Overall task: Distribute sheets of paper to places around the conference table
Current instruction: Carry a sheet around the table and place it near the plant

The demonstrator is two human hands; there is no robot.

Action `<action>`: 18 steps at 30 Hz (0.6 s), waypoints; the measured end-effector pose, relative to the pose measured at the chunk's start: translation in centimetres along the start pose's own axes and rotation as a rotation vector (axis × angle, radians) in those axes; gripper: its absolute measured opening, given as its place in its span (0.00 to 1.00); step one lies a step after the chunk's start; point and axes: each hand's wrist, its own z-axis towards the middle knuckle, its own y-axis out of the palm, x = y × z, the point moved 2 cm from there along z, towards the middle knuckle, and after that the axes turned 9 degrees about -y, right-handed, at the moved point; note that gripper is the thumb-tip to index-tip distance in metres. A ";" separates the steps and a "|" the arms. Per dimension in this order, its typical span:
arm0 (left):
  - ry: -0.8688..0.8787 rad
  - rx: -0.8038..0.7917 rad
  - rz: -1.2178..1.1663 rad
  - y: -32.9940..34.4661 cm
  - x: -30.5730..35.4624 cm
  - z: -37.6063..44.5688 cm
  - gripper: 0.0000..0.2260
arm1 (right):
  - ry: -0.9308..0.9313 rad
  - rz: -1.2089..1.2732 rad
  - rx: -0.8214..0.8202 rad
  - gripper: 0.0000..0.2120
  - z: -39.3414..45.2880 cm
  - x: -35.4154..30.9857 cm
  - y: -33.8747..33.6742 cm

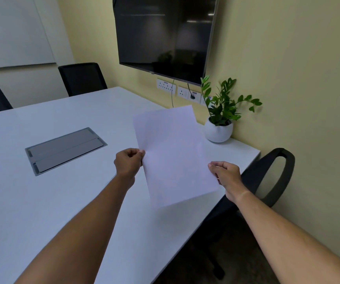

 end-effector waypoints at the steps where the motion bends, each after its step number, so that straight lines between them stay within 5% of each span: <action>1: -0.011 0.024 -0.016 0.5 0.0 0.7 0.06 | 0.026 0.023 -0.009 0.05 0.7 0.6 0.2; 12: -0.131 0.180 -0.142 8.3 -1.2 8.3 0.03 | 0.302 0.500 -0.038 0.16 8.7 5.5 3.5; 18: -0.164 0.143 -0.146 11.7 -2.6 11.6 0.05 | 0.317 0.518 -0.084 0.03 12.7 7.0 4.2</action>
